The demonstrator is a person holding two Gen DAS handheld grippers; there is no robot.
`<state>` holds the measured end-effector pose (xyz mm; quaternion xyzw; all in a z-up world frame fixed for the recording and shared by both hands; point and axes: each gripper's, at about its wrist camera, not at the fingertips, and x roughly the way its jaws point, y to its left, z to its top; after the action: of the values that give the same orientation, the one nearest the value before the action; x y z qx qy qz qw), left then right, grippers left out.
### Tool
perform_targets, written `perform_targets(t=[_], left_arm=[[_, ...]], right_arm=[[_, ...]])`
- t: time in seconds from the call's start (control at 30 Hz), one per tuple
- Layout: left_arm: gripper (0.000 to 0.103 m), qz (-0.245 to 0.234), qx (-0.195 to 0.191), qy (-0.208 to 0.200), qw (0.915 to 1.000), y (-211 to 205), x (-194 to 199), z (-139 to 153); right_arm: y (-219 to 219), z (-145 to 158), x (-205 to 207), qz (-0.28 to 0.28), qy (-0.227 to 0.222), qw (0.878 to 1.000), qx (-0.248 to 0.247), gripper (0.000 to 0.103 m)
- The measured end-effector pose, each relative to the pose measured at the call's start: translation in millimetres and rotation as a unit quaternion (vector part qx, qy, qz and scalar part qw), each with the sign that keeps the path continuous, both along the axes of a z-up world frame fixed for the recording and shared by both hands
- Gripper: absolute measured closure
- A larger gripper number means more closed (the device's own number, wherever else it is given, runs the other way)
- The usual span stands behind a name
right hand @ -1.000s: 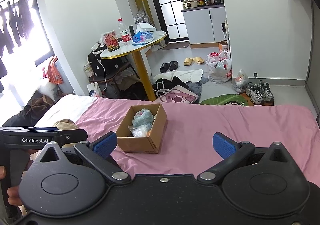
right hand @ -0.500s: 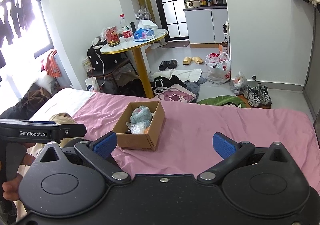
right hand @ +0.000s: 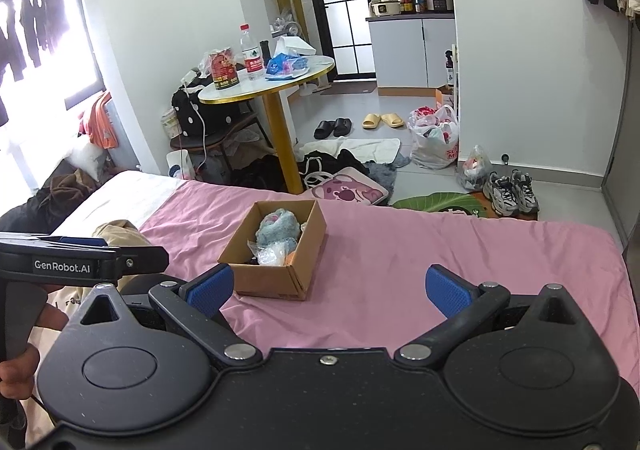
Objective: Organize soft objects
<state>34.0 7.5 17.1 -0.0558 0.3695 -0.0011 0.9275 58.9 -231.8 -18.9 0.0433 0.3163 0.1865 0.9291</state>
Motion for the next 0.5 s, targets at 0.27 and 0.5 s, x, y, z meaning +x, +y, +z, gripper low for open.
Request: perform_targets(t=[0.27, 0.5], left_arm=[[0.001, -0.002, 0.001, -0.001, 1.0000, 1.9, 0.0, 0.2], [0.001, -0.003, 0.000, -0.002, 1.0000, 1.6, -0.4, 0.3]], right_arm=[[0.4, 0.0, -1.2, 0.001, -0.001, 1.000, 0.005, 0.000], [2.1, 0.0, -1.1, -0.003, 0.000, 1.000, -0.002, 0.000]])
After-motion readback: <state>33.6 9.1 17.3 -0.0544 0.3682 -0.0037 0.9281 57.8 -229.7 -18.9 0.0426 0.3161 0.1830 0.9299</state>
